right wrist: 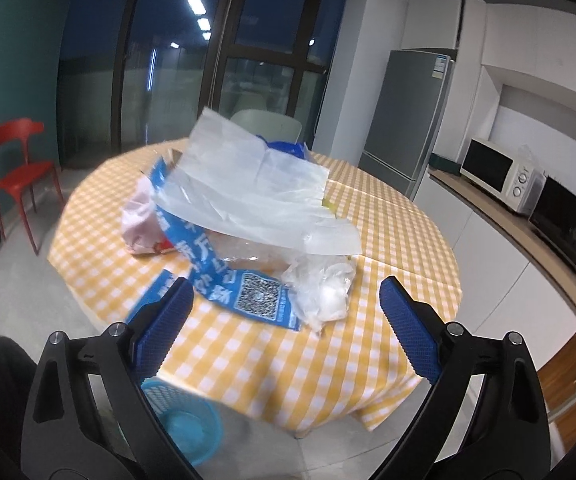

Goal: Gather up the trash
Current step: 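Grasp the white plastic bag with the right gripper while the left grasps the blue wrapper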

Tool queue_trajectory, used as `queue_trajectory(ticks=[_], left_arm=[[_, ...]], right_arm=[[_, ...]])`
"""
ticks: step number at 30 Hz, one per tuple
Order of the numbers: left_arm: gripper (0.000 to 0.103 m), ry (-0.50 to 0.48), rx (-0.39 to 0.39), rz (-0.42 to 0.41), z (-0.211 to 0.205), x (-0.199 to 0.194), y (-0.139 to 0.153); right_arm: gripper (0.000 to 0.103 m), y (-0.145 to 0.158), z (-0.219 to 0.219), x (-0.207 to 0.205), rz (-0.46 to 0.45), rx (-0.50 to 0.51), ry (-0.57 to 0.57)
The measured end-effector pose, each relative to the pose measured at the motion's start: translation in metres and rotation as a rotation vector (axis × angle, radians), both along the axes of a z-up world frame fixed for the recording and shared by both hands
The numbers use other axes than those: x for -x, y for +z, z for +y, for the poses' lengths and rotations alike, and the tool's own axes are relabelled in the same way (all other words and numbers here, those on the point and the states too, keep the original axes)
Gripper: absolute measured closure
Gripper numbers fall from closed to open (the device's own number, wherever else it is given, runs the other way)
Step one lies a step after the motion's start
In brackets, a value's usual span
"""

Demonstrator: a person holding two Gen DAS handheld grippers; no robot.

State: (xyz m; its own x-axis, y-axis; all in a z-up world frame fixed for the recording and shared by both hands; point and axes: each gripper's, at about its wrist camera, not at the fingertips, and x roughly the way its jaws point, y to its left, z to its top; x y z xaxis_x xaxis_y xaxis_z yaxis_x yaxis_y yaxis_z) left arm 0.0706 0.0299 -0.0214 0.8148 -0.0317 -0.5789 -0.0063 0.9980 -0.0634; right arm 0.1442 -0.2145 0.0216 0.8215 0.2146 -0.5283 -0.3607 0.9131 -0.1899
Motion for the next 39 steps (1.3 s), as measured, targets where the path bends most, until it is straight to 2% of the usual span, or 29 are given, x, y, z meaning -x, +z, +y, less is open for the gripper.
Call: queue_trajectory(ticks=[8,16,18,22,23,24,25,27,31,34,36,39], left_arm=[[0.006,-0.009,0.024,0.036,-0.001,-0.020,-0.006],[0.006,-0.036,0.049,0.071,-0.009,-0.036,-0.016],[0.006,-0.041,0.063,0.083,-0.009,-0.040,-0.020],[0.006,-0.057,0.064,0.106,-0.015,-0.050,-0.028],[0.006,-0.060,0.060,0.108,-0.017,-0.052,-0.029],[0.006,-0.064,0.056,0.105,-0.019,-0.055,-0.029],[0.006,-0.068,0.057,0.102,-0.020,-0.057,-0.029],[0.006,-0.076,0.072,0.088,-0.023,-0.063,-0.027],[0.006,-0.119,0.136,0.079,-0.029,-0.077,-0.029],[0.008,-0.165,0.138,0.080,-0.043,-0.088,-0.032],[0.012,-0.184,0.133,0.069,-0.055,-0.098,-0.034],[0.024,-0.202,0.154,0.093,-0.065,-0.115,-0.042]], right_arm=[[0.018,-0.009,0.012,-0.038,0.010,0.096,0.034],[0.028,-0.018,0.036,-0.067,-0.008,0.221,0.102],[0.040,-0.022,0.041,-0.075,0.008,0.250,0.117],[0.052,-0.031,0.050,-0.089,0.023,0.301,0.140],[0.058,-0.032,0.050,-0.090,0.026,0.304,0.144],[0.070,-0.033,0.051,-0.092,0.030,0.295,0.149],[0.074,-0.033,0.051,-0.093,0.032,0.284,0.146],[0.088,-0.032,0.048,-0.096,0.042,0.246,0.136],[0.094,-0.025,0.043,-0.096,0.039,0.163,0.129],[0.100,-0.017,0.034,-0.096,0.042,0.087,0.105],[0.102,-0.012,0.027,-0.095,0.043,0.041,0.084],[0.102,-0.004,0.013,-0.097,0.060,-0.037,0.069]])
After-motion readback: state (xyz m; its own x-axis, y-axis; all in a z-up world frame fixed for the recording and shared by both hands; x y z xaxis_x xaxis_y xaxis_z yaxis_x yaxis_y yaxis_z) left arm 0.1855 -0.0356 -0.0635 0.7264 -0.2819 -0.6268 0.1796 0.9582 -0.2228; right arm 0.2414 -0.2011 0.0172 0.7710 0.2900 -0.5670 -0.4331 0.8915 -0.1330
